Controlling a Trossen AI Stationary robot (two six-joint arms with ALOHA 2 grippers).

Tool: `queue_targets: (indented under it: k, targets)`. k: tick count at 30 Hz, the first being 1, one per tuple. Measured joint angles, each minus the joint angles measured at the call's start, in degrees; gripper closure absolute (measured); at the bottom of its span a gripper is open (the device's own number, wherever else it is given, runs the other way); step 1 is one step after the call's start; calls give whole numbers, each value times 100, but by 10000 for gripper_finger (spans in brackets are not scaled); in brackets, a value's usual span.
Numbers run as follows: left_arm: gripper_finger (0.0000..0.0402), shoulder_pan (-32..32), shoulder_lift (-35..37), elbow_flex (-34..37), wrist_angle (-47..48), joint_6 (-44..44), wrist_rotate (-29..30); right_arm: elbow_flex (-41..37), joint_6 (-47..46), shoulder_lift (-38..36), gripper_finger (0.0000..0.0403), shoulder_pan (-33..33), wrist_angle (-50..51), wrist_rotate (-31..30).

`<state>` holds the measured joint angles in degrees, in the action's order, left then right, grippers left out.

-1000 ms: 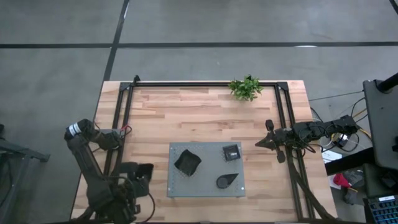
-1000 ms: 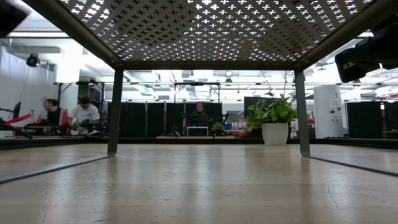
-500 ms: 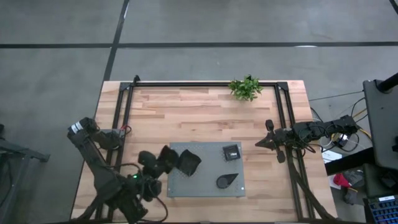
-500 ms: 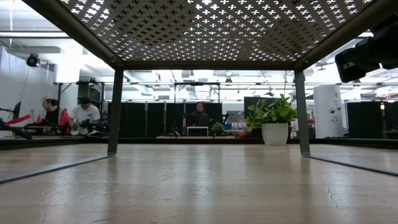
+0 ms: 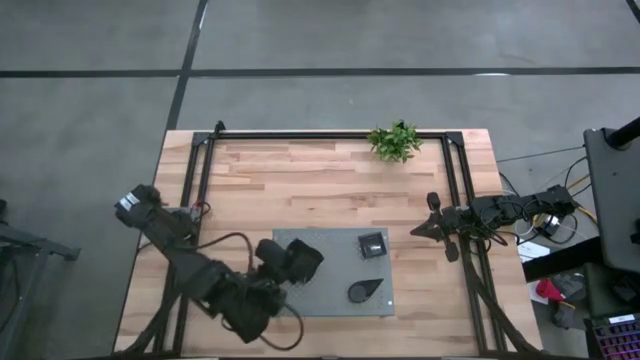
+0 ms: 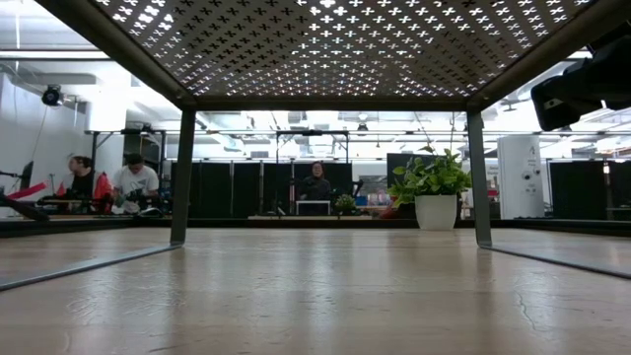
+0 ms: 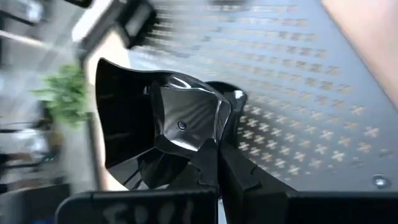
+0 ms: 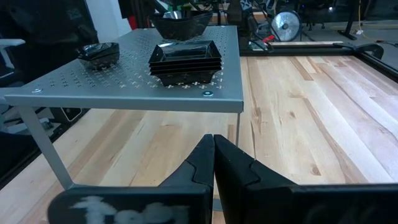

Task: Pick & Place Mini shaped plates
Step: Stack the distorted square plate on top of the distorted square plate on the shelf

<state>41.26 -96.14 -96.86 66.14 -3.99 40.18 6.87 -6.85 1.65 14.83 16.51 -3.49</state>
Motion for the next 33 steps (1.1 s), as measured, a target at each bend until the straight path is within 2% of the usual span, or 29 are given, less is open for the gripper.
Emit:
queue_targets:
  k: [2, 14, 18, 33]
  targets:
    - [401, -147, 0, 2, -48, -2, -293, 0, 0, 0, 394, 2, 0, 0]
    - [401, -342, 0, 10, -318, 171, -377, 0, 0, 0, 394, 1, 0, 0]
    - [401, -336, 1, 9, -459, 225, -647, 0, 0, 0, 394, 1, 0, 0]
    - [401, -335, 0, 46, -434, 83, -573, 0, 0, 0, 394, 2, 0, -2]
